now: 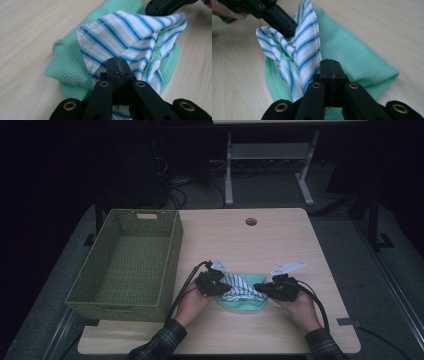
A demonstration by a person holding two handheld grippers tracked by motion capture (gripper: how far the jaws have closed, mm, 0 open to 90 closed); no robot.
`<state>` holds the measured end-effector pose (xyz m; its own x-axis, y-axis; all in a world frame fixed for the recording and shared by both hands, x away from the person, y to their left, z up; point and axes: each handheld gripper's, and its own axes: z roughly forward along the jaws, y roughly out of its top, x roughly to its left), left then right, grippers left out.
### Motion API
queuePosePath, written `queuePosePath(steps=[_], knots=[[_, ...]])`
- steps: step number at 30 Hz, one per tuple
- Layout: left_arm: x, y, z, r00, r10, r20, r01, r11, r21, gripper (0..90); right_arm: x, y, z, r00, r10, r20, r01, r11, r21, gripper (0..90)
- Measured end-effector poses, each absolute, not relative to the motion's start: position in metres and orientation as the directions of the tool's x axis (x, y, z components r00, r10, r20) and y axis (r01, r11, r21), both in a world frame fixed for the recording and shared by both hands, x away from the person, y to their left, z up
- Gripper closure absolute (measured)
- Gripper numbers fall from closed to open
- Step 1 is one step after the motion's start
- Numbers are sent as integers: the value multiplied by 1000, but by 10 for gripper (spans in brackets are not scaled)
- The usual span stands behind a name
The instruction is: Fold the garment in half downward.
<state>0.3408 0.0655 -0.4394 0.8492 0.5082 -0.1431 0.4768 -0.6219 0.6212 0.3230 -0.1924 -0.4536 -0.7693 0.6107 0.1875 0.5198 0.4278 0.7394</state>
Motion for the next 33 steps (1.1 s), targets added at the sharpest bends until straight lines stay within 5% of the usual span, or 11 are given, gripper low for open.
queuePosePath(steps=[16, 33], knots=[[332, 67, -448, 862, 486, -145, 469, -656, 591, 859, 312, -184, -468, -787, 597, 158, 520, 502, 692, 898], [368, 76, -415, 816, 565, -121, 484, -553, 678, 884, 346, -196, -443, -736, 663, 139, 506, 402, 763, 899]])
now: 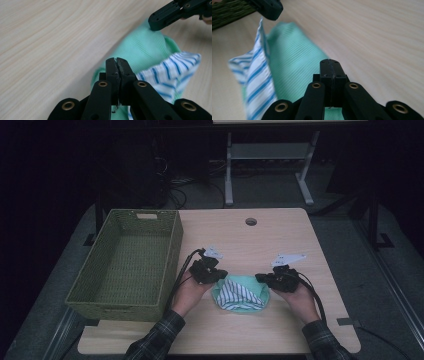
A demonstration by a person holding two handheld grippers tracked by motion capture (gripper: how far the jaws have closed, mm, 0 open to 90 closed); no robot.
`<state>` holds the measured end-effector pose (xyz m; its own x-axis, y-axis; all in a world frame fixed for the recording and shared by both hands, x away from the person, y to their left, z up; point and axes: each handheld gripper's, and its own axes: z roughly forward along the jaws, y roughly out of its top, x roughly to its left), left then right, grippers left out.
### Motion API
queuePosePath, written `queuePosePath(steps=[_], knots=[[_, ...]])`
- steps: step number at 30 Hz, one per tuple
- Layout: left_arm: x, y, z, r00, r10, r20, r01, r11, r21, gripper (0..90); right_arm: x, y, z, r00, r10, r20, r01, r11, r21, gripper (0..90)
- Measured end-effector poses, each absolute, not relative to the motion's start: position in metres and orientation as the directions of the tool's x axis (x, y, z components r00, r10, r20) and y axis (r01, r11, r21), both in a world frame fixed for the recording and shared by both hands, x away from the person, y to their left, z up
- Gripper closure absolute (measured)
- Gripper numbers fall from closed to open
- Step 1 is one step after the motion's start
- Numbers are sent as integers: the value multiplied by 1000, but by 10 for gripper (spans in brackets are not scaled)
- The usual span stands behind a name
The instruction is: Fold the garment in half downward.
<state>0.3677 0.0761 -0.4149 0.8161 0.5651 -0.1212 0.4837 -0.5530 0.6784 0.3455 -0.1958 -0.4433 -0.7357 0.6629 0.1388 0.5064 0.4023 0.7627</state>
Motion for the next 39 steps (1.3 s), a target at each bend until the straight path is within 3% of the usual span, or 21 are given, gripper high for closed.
queuePosePath(steps=[13, 29, 39], knots=[[383, 71, -454, 806, 577, -132, 528, -600, 601, 897, 359, -201, -472, -709, 689, 153, 572, 433, 697, 900], [357, 88, -413, 819, 550, -160, 493, -534, 687, 874, 361, -206, -452, -708, 691, 147, 542, 397, 741, 899], [326, 86, -414, 847, 495, -195, 474, -535, 700, 876, 377, -195, -441, -715, 685, 139, 520, 389, 761, 899]])
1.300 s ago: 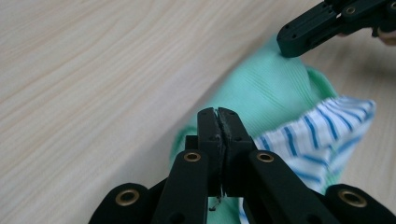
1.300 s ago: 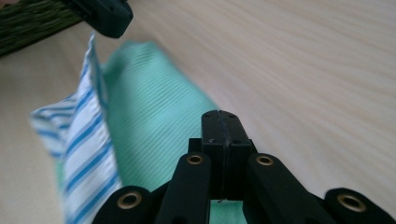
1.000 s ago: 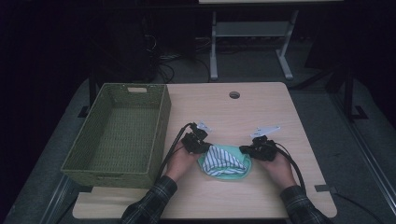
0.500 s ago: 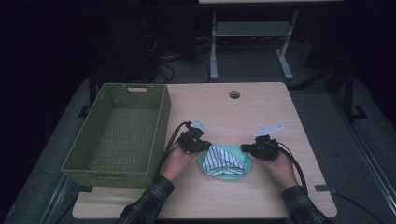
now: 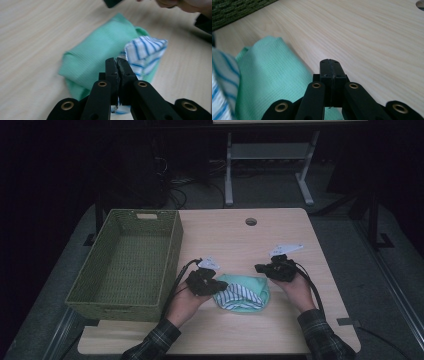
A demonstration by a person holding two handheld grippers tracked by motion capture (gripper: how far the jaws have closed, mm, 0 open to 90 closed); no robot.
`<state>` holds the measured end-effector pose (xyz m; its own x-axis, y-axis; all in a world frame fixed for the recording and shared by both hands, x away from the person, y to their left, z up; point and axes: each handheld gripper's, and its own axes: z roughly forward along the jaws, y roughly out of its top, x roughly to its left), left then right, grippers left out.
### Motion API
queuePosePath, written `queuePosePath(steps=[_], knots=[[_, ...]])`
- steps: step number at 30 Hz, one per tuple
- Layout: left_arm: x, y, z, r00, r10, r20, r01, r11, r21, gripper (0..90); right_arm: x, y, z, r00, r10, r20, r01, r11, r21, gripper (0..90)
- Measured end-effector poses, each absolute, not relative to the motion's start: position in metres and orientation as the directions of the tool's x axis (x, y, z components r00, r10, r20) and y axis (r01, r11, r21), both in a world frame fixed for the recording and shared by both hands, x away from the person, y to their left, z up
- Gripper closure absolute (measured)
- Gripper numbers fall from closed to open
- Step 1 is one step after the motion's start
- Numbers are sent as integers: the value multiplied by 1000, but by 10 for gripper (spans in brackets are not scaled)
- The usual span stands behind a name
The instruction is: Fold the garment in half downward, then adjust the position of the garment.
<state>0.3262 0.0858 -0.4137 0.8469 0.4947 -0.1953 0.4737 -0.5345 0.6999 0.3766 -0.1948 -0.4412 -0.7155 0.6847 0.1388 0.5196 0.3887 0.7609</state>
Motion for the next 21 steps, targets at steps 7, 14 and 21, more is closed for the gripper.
queuePosePath(steps=[7, 14, 21], knots=[[311, 74, -419, 869, 453, -200, 452, -561, 694, 876, 388, -183, -443, -732, 668, 134, 513, 410, 754, 899], [302, 59, -433, 885, 415, -210, 441, -604, 663, 877, 392, -174, -455, -740, 654, 160, 533, 424, 733, 899], [298, 43, -449, 899, 383, -212, 425, -651, 628, 877, 394, -164, -466, -758, 633, 158, 533, 460, 711, 898]])
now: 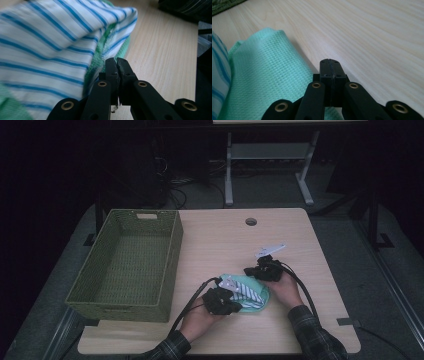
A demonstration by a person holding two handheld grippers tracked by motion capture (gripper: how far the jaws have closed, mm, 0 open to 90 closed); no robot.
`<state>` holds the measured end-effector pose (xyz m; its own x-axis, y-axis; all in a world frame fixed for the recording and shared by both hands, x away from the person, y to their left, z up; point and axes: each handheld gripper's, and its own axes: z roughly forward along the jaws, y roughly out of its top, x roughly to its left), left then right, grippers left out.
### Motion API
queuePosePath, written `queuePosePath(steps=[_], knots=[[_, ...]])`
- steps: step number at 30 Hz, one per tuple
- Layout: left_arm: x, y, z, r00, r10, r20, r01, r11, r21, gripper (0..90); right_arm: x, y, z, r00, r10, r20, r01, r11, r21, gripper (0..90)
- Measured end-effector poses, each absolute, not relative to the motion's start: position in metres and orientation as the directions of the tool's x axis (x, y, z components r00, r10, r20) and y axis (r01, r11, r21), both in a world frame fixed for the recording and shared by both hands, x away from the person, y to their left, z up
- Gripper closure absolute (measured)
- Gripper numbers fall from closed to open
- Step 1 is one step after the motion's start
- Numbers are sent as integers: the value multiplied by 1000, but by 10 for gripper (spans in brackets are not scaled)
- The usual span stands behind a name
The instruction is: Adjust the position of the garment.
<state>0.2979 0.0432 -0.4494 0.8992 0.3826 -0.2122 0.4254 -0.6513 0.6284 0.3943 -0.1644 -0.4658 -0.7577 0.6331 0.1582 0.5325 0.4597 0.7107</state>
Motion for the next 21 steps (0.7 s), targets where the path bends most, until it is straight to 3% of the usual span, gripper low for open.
queuePosePath(steps=[21], knots=[[303, 46, -459, 897, 403, -182, 428, -683, 592, 885, 389, -169, -467, -770, 618, 158, 543, 505, 670, 898]])
